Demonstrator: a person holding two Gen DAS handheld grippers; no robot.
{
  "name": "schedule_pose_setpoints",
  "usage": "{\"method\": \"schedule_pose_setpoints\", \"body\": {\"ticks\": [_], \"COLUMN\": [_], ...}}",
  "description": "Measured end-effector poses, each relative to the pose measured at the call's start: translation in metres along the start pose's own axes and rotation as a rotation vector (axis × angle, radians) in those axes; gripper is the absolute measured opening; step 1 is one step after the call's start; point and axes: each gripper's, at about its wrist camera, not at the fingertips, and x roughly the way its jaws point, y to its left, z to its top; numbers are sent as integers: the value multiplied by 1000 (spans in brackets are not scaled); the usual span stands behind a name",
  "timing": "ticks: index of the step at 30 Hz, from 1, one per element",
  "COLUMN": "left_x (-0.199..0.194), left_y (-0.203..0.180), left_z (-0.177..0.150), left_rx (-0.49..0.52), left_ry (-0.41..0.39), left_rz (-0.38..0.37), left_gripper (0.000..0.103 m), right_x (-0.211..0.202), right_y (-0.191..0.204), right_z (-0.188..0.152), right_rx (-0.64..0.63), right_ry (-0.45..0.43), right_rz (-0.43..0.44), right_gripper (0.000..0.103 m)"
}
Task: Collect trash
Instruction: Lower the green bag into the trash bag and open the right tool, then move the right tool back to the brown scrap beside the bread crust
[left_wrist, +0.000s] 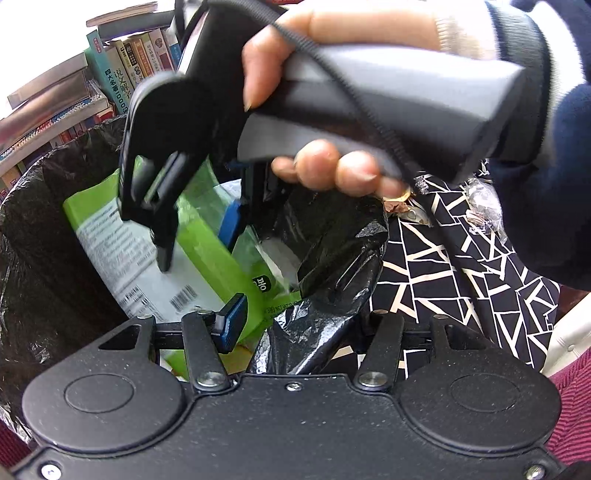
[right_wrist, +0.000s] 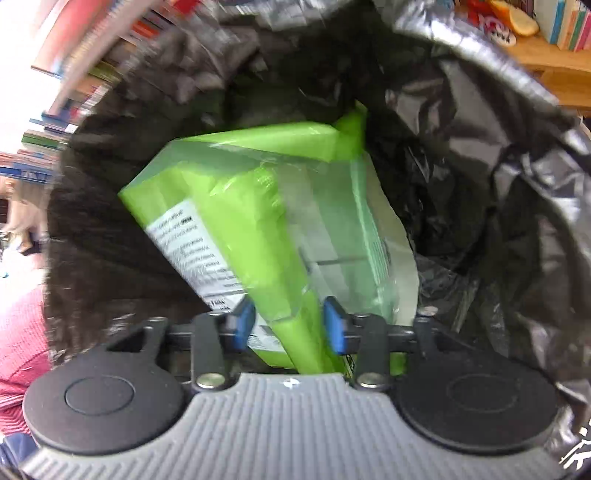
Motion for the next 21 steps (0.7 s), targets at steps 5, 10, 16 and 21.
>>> {"method": "schedule_pose_setpoints", "body": {"ticks": [5, 10, 16, 21], "left_x": [0, 0, 1, 0], "left_y": [0, -2, -5, -6], "left_z": [0, 0, -1, -2], "left_rx": [1, 4, 7, 9], "left_ry": [-1, -3, -4, -3], "left_rz": [4, 8, 17, 21], "left_gripper": [53, 53, 53, 54], "right_x": [-33, -75, -129, -163], "right_y": [-1, -12, -32, -62], "right_z": [-23, -46, -60, -80], "right_rx": [-22, 2, 67, 155], "right_ry": [-86, -213, -423, -549], "right_rz": [30, 149, 251, 290], "right_gripper": [77, 79, 87, 90]}}
